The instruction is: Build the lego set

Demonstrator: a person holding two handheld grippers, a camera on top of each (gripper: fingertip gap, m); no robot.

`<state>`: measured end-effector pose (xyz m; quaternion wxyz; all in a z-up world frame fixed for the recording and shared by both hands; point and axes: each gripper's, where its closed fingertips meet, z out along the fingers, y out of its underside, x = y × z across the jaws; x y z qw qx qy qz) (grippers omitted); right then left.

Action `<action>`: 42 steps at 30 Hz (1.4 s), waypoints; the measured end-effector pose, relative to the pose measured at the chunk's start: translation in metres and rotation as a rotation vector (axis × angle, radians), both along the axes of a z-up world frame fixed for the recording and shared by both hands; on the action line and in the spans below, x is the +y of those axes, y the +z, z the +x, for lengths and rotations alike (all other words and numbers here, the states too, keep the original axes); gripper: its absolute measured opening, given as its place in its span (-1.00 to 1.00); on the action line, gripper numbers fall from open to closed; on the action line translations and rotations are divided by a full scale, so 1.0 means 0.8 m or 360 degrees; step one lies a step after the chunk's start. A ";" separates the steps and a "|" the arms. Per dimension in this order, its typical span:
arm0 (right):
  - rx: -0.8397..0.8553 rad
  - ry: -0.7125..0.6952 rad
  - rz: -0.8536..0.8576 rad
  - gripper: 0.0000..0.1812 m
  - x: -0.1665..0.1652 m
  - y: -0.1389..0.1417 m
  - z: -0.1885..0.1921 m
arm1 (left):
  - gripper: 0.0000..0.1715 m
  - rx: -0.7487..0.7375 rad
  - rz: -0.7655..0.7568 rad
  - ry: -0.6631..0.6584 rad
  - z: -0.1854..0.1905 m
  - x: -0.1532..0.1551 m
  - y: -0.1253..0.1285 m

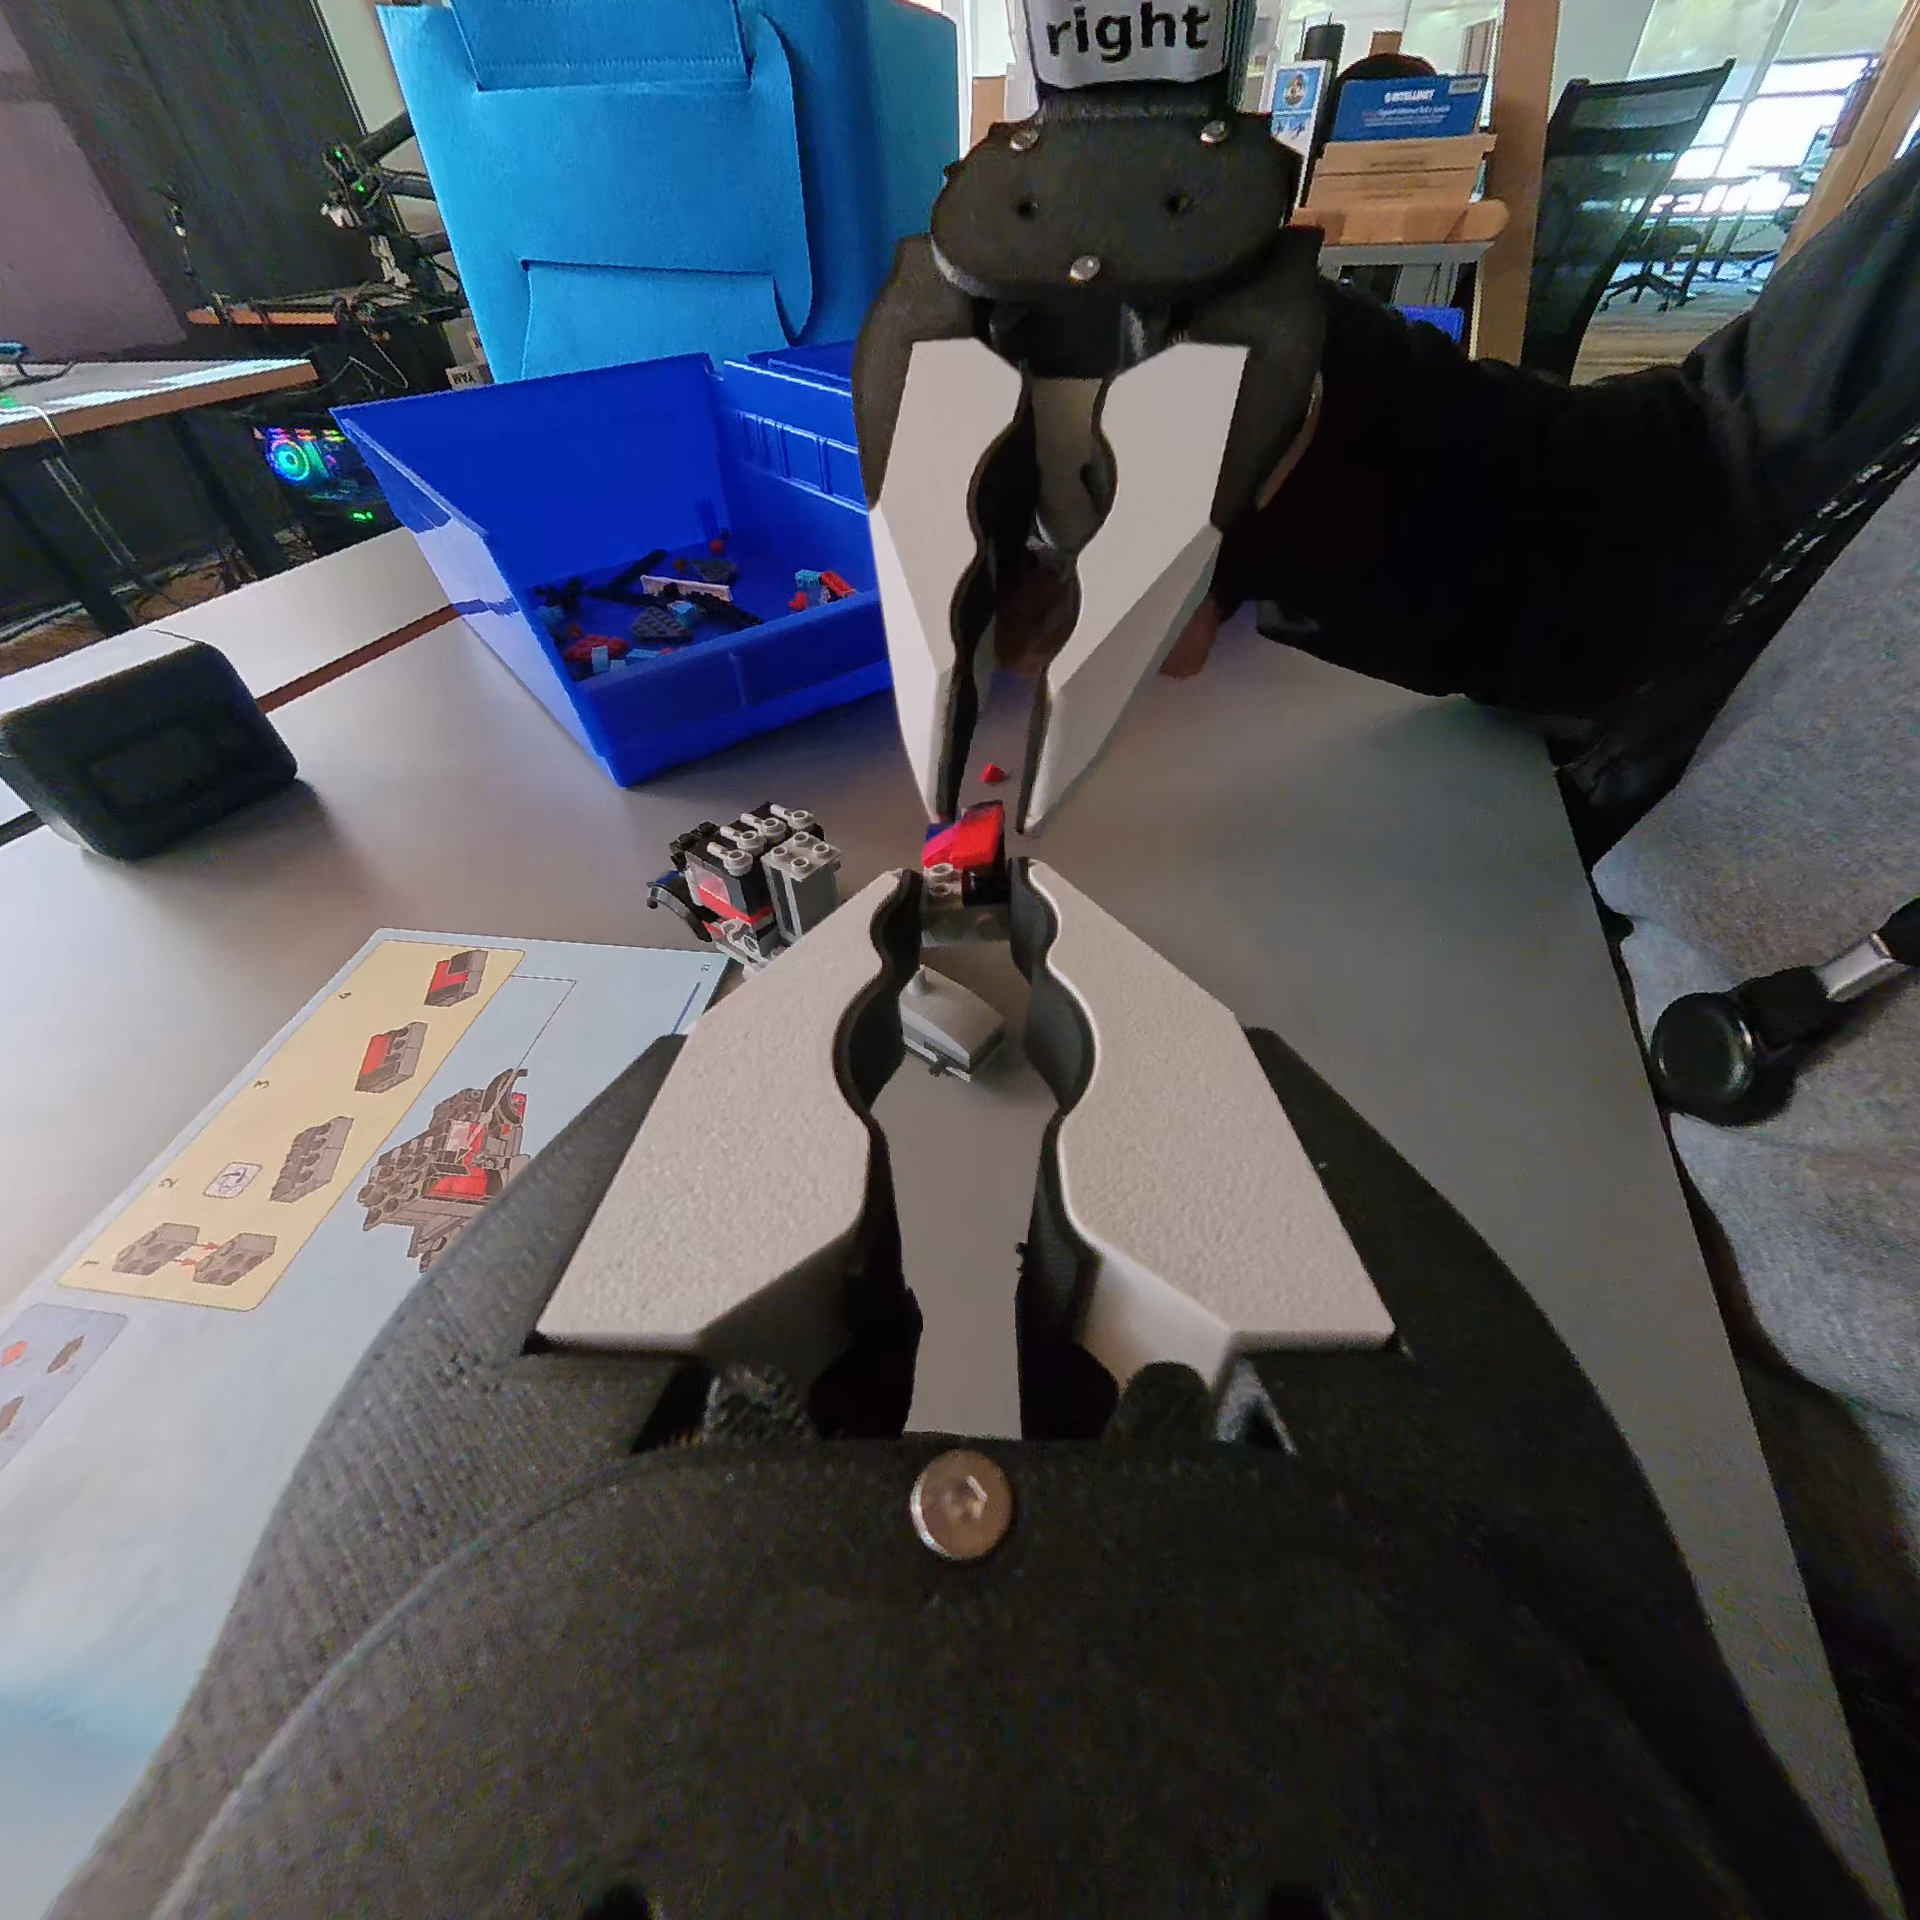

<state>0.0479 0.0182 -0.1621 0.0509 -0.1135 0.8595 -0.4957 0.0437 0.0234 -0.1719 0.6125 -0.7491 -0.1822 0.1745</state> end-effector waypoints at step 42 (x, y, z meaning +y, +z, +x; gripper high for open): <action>0.1115 0.0130 -0.0567 -0.56 0.002 0.022 -0.003 | -0.80 -0.0107 0.0313 -0.0031 0.000 -0.014 0.028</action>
